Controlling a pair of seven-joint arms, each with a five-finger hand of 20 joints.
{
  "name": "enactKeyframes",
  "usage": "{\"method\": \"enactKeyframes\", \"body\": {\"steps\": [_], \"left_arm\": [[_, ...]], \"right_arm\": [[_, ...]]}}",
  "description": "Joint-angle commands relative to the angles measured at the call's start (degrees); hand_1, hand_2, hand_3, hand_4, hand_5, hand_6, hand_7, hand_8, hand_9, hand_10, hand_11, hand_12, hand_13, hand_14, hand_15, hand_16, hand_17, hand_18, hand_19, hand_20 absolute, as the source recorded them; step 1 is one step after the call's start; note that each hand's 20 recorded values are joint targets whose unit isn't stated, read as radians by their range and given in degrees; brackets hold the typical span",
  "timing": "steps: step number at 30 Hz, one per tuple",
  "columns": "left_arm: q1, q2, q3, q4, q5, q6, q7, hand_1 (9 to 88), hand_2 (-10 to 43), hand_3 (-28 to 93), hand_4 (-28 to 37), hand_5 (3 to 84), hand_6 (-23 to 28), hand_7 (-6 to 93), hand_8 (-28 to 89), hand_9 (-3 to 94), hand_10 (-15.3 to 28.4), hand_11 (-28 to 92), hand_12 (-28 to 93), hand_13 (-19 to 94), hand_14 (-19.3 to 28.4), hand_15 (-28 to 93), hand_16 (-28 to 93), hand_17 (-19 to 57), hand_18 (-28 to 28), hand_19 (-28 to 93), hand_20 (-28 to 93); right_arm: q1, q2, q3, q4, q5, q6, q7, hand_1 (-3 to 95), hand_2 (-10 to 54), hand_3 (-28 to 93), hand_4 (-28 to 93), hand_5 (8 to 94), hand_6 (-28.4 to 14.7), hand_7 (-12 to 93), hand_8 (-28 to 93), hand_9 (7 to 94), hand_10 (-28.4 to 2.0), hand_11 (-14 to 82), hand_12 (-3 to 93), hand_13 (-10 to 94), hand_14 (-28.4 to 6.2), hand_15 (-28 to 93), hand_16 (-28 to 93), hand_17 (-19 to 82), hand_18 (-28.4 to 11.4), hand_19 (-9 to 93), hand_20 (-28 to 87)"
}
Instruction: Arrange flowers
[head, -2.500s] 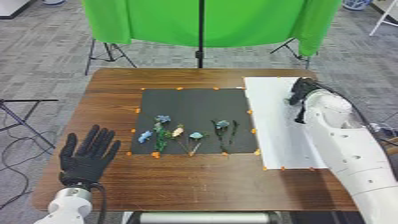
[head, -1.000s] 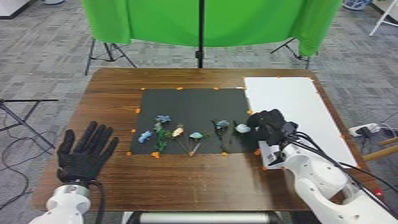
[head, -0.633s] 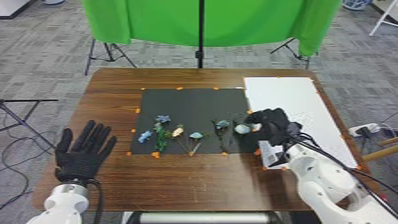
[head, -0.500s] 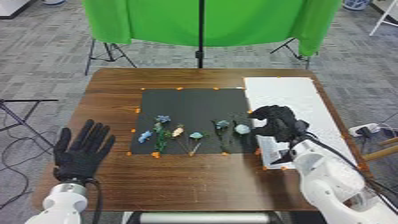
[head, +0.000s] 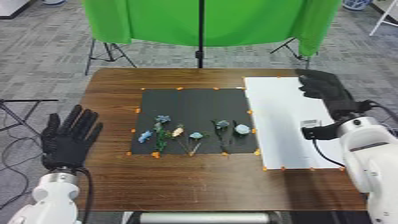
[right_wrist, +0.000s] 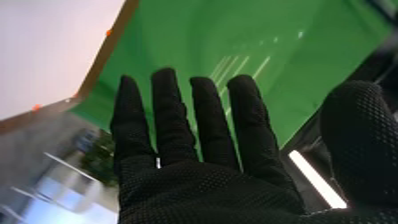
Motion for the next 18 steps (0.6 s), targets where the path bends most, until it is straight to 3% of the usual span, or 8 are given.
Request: {"method": "enactKeyframes", "body": {"steps": [1,6,14,18], "left_arm": [[-1.3,0.88,-1.0,0.62,-0.16,0.1,1.37,26.2,11.8,68,-28.3,45.9,6.7,9.6,-10,41.6,12.7,14,8,33,10.5,13,-3,-4.3,12.5,29,11],[-1.3,1.07,-1.36,0.34,-0.94,-0.33,2.19,26.4,11.9,68,-28.3,46.9,5.9,9.8,-10,43.2,11.9,13,7,34,9.7,12,-3,-3.8,12.2,29,11],[-1.6,0.99,-1.05,0.19,-1.53,-0.36,2.15,26.3,11.8,68,-28.3,46.8,6.0,9.7,-10,43.2,12.0,13,7,34,9.8,12,-3,-3.7,12.0,28,11],[-1.9,1.34,-1.13,-0.13,-1.17,-0.9,2.24,26.3,11.8,68,-28.3,46.8,6.1,9.6,-10,43.2,12.0,13,7,34,9.9,12,-2,-3.6,12.0,28,11]], "right_arm": [[0.5,-3.0,1.0,2.7,35.5,-2.5,-4.4,15.6,10.2,73,-28,36.9,1.2,6,-8,37.3,-9.9,3.4,11.5,32,-11.3,8,22,15,-14.4,23,20],[-0.4,-3.3,0.8,2.5,38.3,-1.6,-5.2,13.5,10.8,74,-28,35.8,1.5,5,-8,35.8,-9.5,3.0,10.0,29,-9.2,6,18,15,-11.1,13,19],[-1.9,-3.4,2.5,1.1,39.3,-2.1,-5.5,13.3,11.2,75,-28,37.0,1.5,6,-8,36.3,-8.8,3.4,9.8,28,-8.7,6,16,14,-11.6,13,20],[-2.5,-3.5,3.5,0.0,39.4,-1.9,-5.7,13.5,11.4,75,-28,37.6,1.5,7,-8,36.7,-8.8,3.5,9.9,28,-8.8,7,16,14,-12.0,14,20]]}}
